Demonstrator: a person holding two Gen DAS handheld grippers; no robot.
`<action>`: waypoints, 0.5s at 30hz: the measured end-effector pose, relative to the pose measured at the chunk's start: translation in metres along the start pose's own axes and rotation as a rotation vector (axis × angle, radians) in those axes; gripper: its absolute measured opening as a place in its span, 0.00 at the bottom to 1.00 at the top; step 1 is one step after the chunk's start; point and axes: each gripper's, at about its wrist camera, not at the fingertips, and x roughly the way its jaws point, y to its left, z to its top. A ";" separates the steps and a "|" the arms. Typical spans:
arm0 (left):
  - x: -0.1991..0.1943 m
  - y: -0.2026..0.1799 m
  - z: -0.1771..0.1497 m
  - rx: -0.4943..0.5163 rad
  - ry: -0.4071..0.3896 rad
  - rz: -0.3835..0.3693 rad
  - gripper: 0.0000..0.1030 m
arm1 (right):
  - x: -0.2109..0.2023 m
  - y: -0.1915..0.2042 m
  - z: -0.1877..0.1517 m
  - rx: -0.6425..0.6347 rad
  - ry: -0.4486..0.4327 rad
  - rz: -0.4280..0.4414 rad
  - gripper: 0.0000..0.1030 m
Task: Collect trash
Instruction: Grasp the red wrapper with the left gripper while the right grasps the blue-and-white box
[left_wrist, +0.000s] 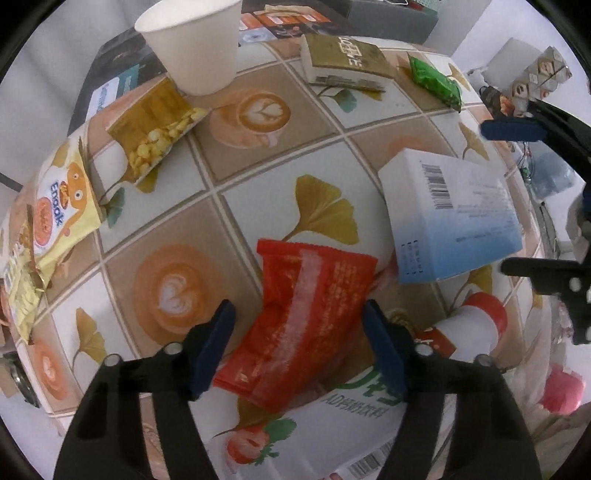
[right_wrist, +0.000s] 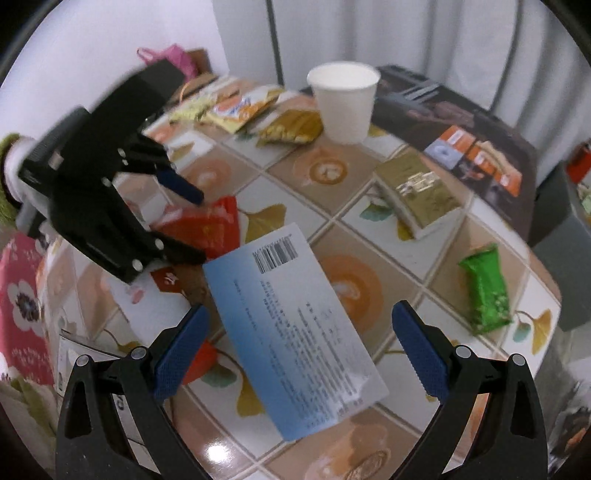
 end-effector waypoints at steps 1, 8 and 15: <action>-0.001 0.000 -0.001 0.001 -0.006 -0.001 0.58 | 0.005 0.000 0.002 -0.007 0.016 0.002 0.92; -0.008 0.005 0.000 -0.013 -0.028 -0.003 0.34 | 0.022 -0.001 0.008 -0.006 0.047 0.015 0.92; -0.012 0.010 0.002 -0.037 -0.075 0.006 0.26 | 0.031 -0.003 0.012 0.020 0.048 0.028 0.92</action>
